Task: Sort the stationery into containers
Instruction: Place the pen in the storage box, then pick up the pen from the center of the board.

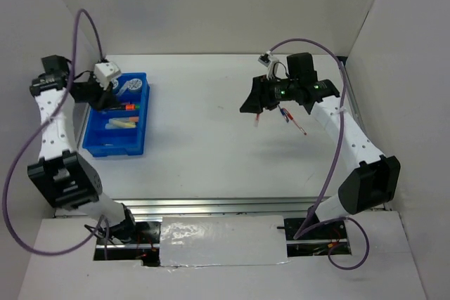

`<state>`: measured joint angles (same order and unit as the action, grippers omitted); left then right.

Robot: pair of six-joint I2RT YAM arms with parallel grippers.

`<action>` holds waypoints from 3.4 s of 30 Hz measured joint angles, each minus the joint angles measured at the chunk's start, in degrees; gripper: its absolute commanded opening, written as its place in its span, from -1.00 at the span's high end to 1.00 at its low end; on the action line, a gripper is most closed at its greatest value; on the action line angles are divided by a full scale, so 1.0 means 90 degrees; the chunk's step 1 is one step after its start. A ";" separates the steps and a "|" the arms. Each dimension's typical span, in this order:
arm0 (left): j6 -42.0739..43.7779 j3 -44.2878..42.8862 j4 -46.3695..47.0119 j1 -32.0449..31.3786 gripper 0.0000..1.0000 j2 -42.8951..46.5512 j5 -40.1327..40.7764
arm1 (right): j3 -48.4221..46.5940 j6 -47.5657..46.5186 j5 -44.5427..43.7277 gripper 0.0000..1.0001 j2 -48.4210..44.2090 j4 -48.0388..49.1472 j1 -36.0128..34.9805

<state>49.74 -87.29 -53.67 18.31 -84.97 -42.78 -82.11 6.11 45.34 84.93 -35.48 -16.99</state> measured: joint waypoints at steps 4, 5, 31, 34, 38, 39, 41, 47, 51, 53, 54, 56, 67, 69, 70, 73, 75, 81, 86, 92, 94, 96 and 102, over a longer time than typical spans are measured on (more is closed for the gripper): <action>0.2446 -0.0933 -0.0906 0.1129 0.98 -0.1406 0.0459 | 0.0131 -0.0517 -0.0369 -0.30 -0.0151 -0.0357 0.0170; 0.3028 -0.0901 -0.1090 0.1219 0.97 -0.1566 0.0656 | 0.0158 -0.0595 -0.0449 -0.30 -0.0148 -0.0413 0.0221; 0.6273 0.0265 -0.1926 0.0537 0.13 -0.1999 0.1948 | 0.0299 -0.1134 -0.1030 -0.29 0.0308 -0.0906 0.0435; 0.6227 0.0245 -0.1914 0.0522 0.00 -0.2064 0.1965 | 0.0299 -0.1117 -0.1292 -0.30 0.0447 -0.0923 0.0435; 0.6105 0.0129 -0.1902 0.0520 0.01 -0.2208 0.1987 | 0.0296 -0.1112 -0.1625 -0.30 0.0522 -0.0928 0.0437; 0.6093 0.0068 -0.1909 0.0520 0.03 -0.2217 0.1987 | 0.0296 -0.1115 -0.1668 -0.29 0.0522 -0.0928 0.0437; 0.6054 -0.0136 -0.1953 0.0512 0.10 -0.2217 0.1970 | 0.0294 -0.1115 -0.1739 -0.27 0.0522 -0.0925 0.0447; 0.4877 -0.1909 -0.1926 0.0491 0.22 -0.2215 0.1358 | 0.0272 -0.1120 -0.2174 -0.12 0.0563 -0.0920 0.0471; 0.2232 -0.2917 -0.1083 0.0486 0.20 -0.1875 0.0765 | -0.0085 -0.1115 -0.2730 0.00 0.1090 -0.0952 0.0474; 0.0748 -0.2752 -0.0393 0.0481 0.18 -0.1379 0.0653 | -0.0495 -0.1018 -0.2975 -0.19 0.1647 -0.0976 0.0476; -0.0248 -0.2467 0.0053 0.0469 0.14 -0.0986 0.0670 | -0.0704 -0.0920 -0.3079 -0.24 0.1921 -0.0967 0.0476; -0.1569 -0.1780 0.0886 0.0432 -0.19 -0.0282 0.0765 | -0.1156 -0.0678 -0.3293 -0.30 0.2499 -0.0925 0.0469; -0.4602 0.1214 0.3249 -0.0194 -0.65 0.2259 0.1564 | -0.2312 0.0517 -0.4381 0.07 0.4367 -0.0765 0.0034; -0.4605 0.1246 0.3281 -0.0282 -0.65 0.2259 0.1693 | -0.2397 0.0583 -0.4473 0.08 0.4614 -0.0777 0.0012; -0.4597 0.1260 0.3281 -0.0306 -0.66 0.2261 0.1761 | -0.2436 0.0602 -0.4532 0.10 0.4731 -0.0767 0.0010; -0.4556 0.1333 0.3296 -0.0333 -0.68 0.2263 0.1911 | -0.2467 0.0653 -0.4692 0.10 0.4952 -0.0765 -0.0005; -0.4529 0.1416 0.3296 -0.0350 -0.68 0.2285 0.1962 | -0.2475 0.0656 -0.4838 0.10 0.4952 -0.0704 -0.0007; -0.4367 0.1506 0.3242 -0.0466 -0.67 0.2365 0.2103 | -0.2640 0.0629 -0.5073 0.53 0.5083 -0.0748 -0.0015; -0.3946 0.1506 0.3070 -0.0486 -0.75 0.2380 0.1982 | -0.2727 0.0432 -0.5044 1.00 0.5141 -0.0731 -0.0019; -0.2237 0.1557 0.2475 -0.0648 -0.86 0.2385 0.0806 | -0.2028 -0.0002 -0.4192 1.00 0.4602 -0.0833 -0.0049; -0.1294 0.1753 0.2193 -0.1035 -0.71 0.2399 0.0372 | -0.1695 -0.0148 -0.3560 1.00 0.4126 -0.1083 -0.0056; -0.0527 0.2035 0.1970 -0.1668 -0.52 0.2402 0.0282 | -0.1477 -0.0406 -0.2730 1.00 0.3534 -0.1226 -0.0063; 0.0627 0.2535 0.1479 -0.3704 -0.34 0.2380 0.0347 | -0.0896 -0.0950 -0.0289 1.00 0.1751 -0.1409 -0.0486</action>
<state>55.37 -64.47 -40.36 -15.03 -63.55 -39.66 -90.17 -2.44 42.74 100.68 -48.16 -21.37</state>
